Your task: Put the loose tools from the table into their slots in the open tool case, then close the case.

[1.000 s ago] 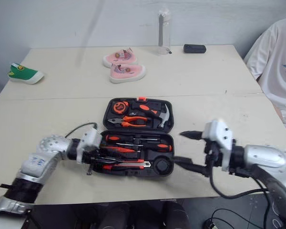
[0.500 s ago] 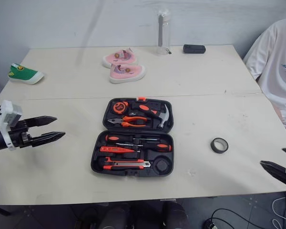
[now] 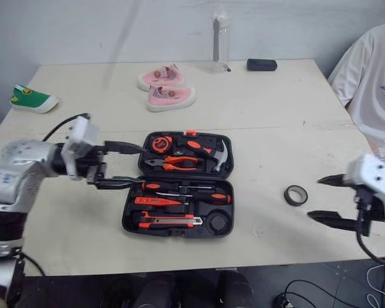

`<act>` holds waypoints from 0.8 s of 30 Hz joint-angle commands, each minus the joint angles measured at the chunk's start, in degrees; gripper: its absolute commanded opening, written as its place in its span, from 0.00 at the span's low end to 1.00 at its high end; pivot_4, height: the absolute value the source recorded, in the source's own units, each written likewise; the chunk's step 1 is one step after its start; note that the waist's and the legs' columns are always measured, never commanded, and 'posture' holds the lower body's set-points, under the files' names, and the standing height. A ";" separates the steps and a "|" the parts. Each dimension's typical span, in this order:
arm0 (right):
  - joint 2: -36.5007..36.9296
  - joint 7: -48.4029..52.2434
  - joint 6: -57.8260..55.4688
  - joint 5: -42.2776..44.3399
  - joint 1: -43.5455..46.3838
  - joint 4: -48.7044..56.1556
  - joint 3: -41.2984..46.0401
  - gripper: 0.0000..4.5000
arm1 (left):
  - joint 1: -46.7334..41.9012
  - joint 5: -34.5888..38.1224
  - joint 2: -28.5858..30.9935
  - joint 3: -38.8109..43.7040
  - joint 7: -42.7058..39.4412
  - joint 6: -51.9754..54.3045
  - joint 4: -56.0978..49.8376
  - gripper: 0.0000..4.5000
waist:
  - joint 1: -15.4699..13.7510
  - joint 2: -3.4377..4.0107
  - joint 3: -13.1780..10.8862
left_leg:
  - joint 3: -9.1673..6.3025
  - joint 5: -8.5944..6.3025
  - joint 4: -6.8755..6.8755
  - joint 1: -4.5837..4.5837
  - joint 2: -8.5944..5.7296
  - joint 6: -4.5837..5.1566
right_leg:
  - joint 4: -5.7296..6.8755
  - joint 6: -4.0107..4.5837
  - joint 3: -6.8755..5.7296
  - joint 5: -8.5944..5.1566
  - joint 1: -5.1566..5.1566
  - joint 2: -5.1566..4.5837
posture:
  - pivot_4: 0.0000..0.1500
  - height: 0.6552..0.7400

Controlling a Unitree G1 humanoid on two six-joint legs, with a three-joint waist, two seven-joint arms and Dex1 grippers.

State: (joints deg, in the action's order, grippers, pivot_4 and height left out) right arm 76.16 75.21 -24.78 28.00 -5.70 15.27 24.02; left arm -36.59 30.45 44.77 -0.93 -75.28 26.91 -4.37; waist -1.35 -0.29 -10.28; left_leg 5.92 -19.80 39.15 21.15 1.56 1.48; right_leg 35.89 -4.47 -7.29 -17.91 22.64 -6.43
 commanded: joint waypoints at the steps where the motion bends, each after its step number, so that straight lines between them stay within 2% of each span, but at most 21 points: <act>1: 2.71 1.10 2.03 -5.82 7.21 -3.16 -10.78 0.95 | -2.69 2.30 -2.60 -2.05 -1.52 0.23 -4.50 1.00 | 0.11 -0.02 -0.01 | 0.01 0.00 0.01 -0.02 0.00 0.00 | 0.00 0.00 0.01 0.00 -0.01 0.00 | 1.00 0.90; 3: 2.21 1.90 3.20 -8.42 11.55 -5.05 -15.99 0.80 | -3.83 2.21 -4.65 -3.63 -1.75 -0.15 -5.60 1.00 | 0.09 -0.03 -0.02 | 0.02 0.00 0.06 -0.02 0.01 0.00 | 0.01 0.00 0.02 0.00 -0.01 0.00 | 1.00 0.90; 6: 1.17 2.24 3.94 -11.81 15.66 -6.64 -21.45 0.46 | -5.25 2.59 -6.84 -4.91 -1.95 0.25 -6.38 1.00 | 0.06 -0.04 -0.04 | 0.01 0.01 0.07 0.00 0.02 -0.02 | 0.03 0.00 0.01 0.00 0.01 0.03 | 1.00 0.90; 10: 1.03 2.24 5.17 -16.54 18.96 -9.68 -26.05 0.46 | -6.45 3.72 -9.39 -6.18 -1.60 1.68 -7.97 1.00 | -0.10 -0.04 -0.04 | -0.04 0.02 0.12 0.05 0.04 -0.04 | 0.04 0.00 -0.04 0.00 0.01 0.06 | 1.00 0.90; 16: -2.55 2.03 4.15 -20.46 24.96 -11.79 -31.22 0.46 | -6.19 4.69 -10.24 -6.02 -0.71 2.90 -9.64 1.00 | 0.13 -0.03 -0.04 | -0.04 0.04 0.16 0.03 0.07 -0.05 | 0.06 0.00 -0.03 0.00 -0.01 0.08 | 1.00 0.90; 24: -6.84 0.63 5.66 -26.50 28.65 -16.68 -35.68 0.46 | -5.74 4.72 -11.38 -5.95 1.02 3.03 -10.43 1.00 | -0.12 -0.03 -0.04 | -0.09 0.05 0.24 0.10 0.06 -0.08 | 0.07 0.00 -0.10 0.00 -0.02 0.08 | 1.00 0.90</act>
State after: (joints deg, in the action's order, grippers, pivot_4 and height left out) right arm 69.09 76.17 -19.90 2.93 22.23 -0.51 -11.63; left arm -42.11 33.93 33.63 -7.67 -74.64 30.00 -12.78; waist -1.47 -0.32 -10.32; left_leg 5.82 -19.76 39.41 21.27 1.62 1.40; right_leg 35.96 -4.47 -7.41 -17.91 22.63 -6.36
